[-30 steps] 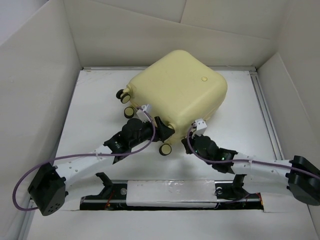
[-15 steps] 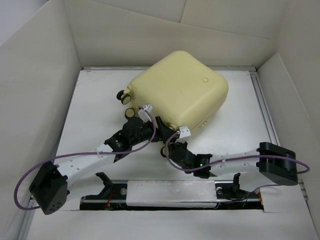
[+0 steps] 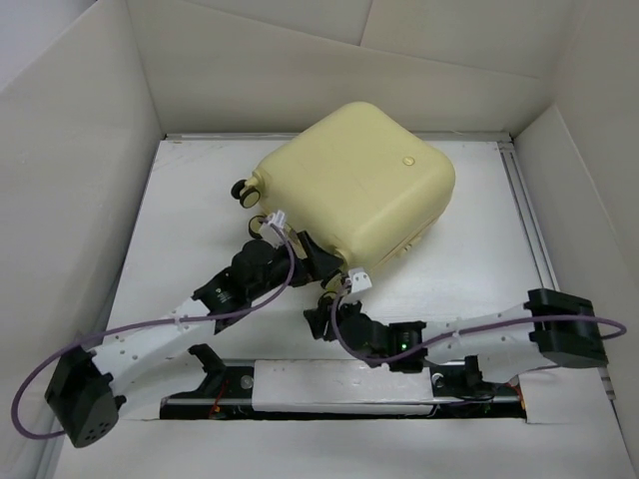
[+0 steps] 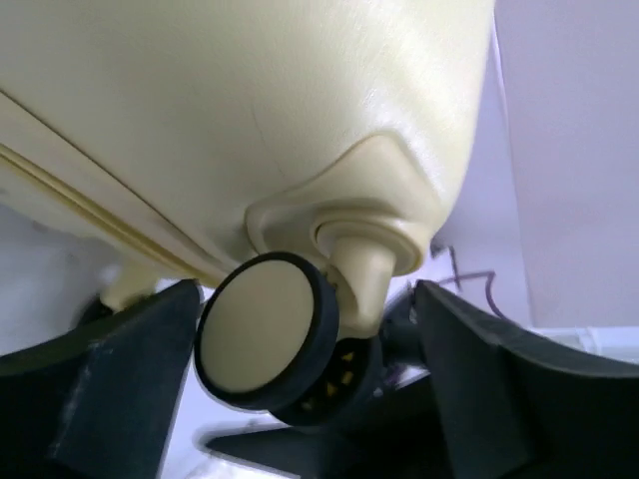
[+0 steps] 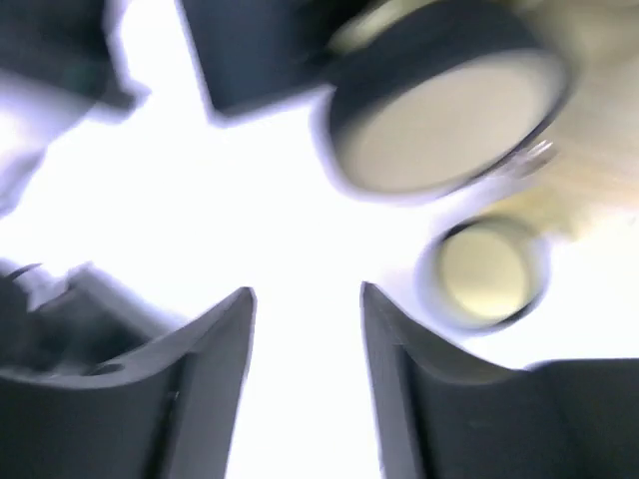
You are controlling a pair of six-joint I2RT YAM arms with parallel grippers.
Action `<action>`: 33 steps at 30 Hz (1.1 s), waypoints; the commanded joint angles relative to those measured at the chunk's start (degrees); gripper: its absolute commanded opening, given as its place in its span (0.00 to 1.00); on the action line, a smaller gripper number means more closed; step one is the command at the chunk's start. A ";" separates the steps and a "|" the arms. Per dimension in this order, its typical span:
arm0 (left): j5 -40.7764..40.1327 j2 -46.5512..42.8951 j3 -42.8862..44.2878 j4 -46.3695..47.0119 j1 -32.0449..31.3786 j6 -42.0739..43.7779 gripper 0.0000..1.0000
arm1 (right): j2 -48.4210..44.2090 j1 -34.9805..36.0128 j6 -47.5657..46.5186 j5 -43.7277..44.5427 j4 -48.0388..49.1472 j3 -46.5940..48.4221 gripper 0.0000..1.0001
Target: Pack the luggage
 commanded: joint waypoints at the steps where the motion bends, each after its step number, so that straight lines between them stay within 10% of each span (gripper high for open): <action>1: -7.95 -8.20 8.24 -2.19 2.77 0.75 0.91 | -6.89 3.85 5.38 -3.04 -7.10 2.12 0.57; 10: -9.14 -0.76 24.95 -15.24 19.26 8.32 1.00 | -17.01 4.47 6.61 -3.66 -19.75 -2.89 0.69; 13: 2.18 6.08 27.16 -15.24 32.50 9.12 0.86 | -19.91 4.47 6.61 -3.05 -22.93 -2.89 0.64; 18: 9.62 14.63 29.26 -17.60 43.56 12.34 0.80 | -25.62 4.47 6.61 -3.57 -26.72 -4.03 0.06; 22: 0.13 17.71 31.99 -20.78 43.56 15.87 0.81 | -29.22 4.47 6.09 -3.57 -26.72 -6.23 0.11; 28: -0.51 23.96 33.40 -22.10 43.56 16.60 0.83 | -30.90 4.47 4.68 -2.96 -28.38 -6.76 0.45; 33: 4.31 25.28 30.42 -14.38 43.56 13.52 0.83 | -32.04 4.47 4.68 -2.96 -28.39 -7.99 0.49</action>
